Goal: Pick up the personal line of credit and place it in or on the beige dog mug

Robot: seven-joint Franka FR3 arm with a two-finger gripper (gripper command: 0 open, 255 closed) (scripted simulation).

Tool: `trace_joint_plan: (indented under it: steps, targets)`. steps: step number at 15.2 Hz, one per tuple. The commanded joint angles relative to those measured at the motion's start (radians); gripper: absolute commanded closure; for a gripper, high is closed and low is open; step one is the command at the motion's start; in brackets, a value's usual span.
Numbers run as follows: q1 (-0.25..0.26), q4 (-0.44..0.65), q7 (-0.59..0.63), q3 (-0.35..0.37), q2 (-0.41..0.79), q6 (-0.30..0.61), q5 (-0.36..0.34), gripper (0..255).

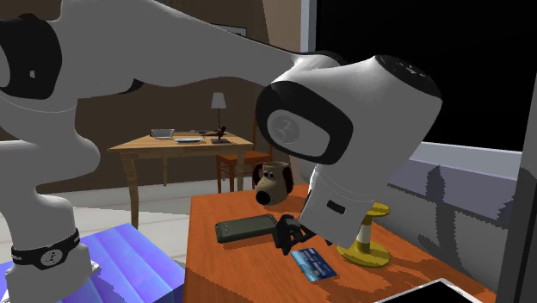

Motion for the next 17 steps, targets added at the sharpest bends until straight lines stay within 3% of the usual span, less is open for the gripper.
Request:
trace_joint_plan:
  steps: [1, 8, 9, 17]
  targets:
    - [0.006, -0.029, -0.003, 0.003, -0.002, 0.021, 0.003, 0]
    - [0.006, -0.029, -0.003, 0.003, -0.002, 0.021, 0.003, 0]
    - [0.006, -0.03, -0.004, 0.003, -0.002, 0.022, 0.003, 255]
    - [0.006, -0.032, -0.004, 0.003, -0.003, 0.023, 0.003, 255]
